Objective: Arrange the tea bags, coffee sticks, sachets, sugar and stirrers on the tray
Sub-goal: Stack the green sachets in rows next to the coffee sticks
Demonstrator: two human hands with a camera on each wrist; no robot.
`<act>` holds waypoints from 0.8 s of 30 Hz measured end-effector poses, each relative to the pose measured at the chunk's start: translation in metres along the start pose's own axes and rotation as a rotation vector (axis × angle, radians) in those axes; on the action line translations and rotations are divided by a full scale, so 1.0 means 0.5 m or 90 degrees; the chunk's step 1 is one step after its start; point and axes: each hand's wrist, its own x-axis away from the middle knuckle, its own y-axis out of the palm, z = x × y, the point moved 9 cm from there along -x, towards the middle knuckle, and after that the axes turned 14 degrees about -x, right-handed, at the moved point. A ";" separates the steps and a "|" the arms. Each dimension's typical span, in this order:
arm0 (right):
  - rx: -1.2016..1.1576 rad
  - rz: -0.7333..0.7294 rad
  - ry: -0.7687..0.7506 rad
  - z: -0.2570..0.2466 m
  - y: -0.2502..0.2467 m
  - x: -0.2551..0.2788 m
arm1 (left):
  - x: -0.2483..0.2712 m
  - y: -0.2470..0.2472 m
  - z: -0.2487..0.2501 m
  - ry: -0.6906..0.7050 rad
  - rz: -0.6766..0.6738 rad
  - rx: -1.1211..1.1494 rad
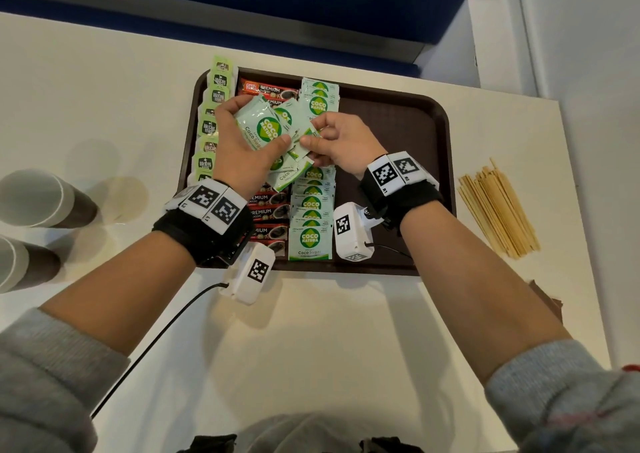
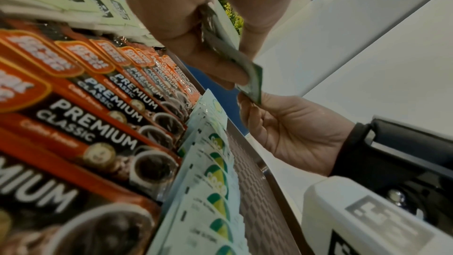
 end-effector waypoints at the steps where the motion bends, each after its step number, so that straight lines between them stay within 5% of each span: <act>1: -0.006 0.000 0.000 -0.001 0.000 0.000 | 0.000 0.001 -0.001 -0.002 -0.007 0.003; 9: 0.143 0.097 -0.074 -0.022 -0.028 -0.011 | 0.005 0.011 0.009 0.005 -0.056 -0.023; 14: 0.166 0.078 -0.065 -0.019 -0.024 -0.013 | 0.011 0.016 0.010 -0.003 -0.080 -0.014; 24: 0.017 0.081 -0.025 -0.016 -0.021 -0.011 | 0.006 0.016 0.001 -0.011 -0.083 -0.036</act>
